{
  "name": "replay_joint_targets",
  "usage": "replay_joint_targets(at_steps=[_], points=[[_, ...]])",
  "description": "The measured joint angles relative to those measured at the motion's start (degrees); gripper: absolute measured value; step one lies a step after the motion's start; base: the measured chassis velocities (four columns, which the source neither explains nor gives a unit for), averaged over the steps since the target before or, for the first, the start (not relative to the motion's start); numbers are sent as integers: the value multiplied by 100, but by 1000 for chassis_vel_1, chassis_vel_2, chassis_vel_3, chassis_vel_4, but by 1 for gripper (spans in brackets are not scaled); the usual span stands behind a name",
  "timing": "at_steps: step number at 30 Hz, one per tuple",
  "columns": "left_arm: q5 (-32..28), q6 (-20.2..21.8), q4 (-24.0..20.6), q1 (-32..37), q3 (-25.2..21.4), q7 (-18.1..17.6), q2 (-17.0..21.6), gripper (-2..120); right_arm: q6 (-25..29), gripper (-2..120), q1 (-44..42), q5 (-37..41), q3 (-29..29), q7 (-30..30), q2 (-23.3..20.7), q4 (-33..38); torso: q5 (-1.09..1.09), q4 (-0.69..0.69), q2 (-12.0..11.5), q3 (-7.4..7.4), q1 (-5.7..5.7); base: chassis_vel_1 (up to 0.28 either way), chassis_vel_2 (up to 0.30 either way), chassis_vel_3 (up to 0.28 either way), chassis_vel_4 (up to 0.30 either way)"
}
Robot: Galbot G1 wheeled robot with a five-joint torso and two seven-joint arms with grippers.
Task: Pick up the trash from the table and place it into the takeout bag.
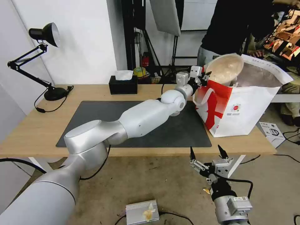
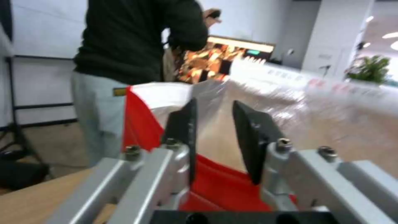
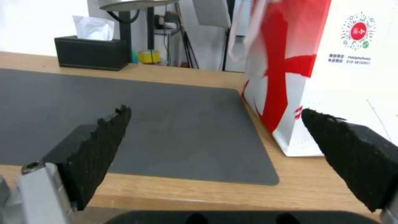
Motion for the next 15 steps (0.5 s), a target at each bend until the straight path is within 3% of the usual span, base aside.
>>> replay_joint_targets(at_steps=[4,10,12,15], points=[[-125,-140,-111,-22,31,57,9,53,0,100,0,0,0,0,0,0,0,0,0,0,0,0,0,0,0],[-131,-252,-232,-76,41,39,59,72,0,100,0,0,0,0,0,0,0,0,0,0,0,0,0,0,0],[-111,-266,-290,-89,41,-29,87,77,0,100,0,0,0,0,0,0,0,0,0,0,0,0,0,0,0],[36,-399,-684,-129,2,-429,216,91,0,100,0,0,0,0,0,0,0,1,0,0,0,0,0,0,0]])
